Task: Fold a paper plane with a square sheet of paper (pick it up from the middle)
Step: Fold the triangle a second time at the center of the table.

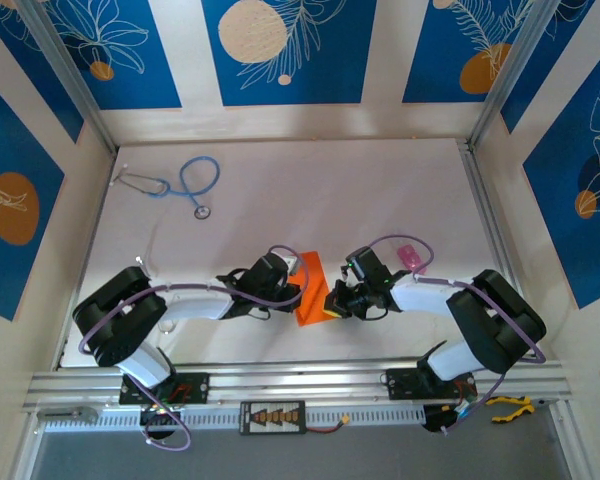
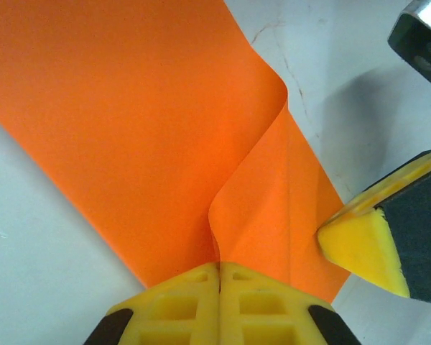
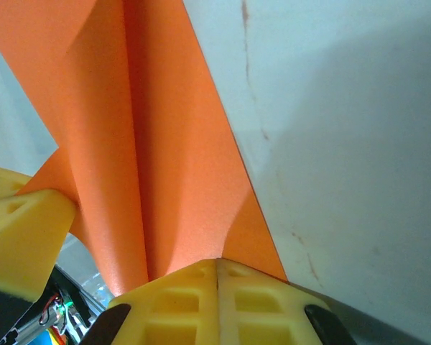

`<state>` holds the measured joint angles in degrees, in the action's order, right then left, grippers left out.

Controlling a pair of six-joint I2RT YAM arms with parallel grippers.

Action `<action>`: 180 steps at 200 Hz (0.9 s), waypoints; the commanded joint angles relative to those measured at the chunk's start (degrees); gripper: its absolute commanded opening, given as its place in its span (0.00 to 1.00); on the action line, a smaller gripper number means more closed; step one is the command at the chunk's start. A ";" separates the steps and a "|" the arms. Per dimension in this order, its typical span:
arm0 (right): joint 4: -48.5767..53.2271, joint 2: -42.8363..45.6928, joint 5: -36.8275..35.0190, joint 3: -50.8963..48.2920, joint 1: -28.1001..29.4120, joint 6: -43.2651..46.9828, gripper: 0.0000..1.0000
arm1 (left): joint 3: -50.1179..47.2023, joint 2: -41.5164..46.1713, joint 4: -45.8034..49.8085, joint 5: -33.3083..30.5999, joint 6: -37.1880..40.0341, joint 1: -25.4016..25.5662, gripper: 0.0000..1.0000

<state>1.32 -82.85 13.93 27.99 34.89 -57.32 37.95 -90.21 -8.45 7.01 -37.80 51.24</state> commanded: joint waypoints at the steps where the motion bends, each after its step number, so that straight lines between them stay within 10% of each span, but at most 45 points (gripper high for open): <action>1: 4.06 -0.31 -2.37 -0.44 -0.35 0.65 0.00 | 1.69 -0.75 1.35 0.50 1.40 -0.69 0.00; 180: -3.13 -0.51 2.41 2.45 3.25 0.73 0.00 | 1.33 -0.22 0.71 2.11 0.71 -0.66 0.00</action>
<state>-0.45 -82.30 14.79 29.26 37.36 -57.10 38.26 -90.63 -8.54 8.19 -37.43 51.11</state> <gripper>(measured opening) 0.057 0.048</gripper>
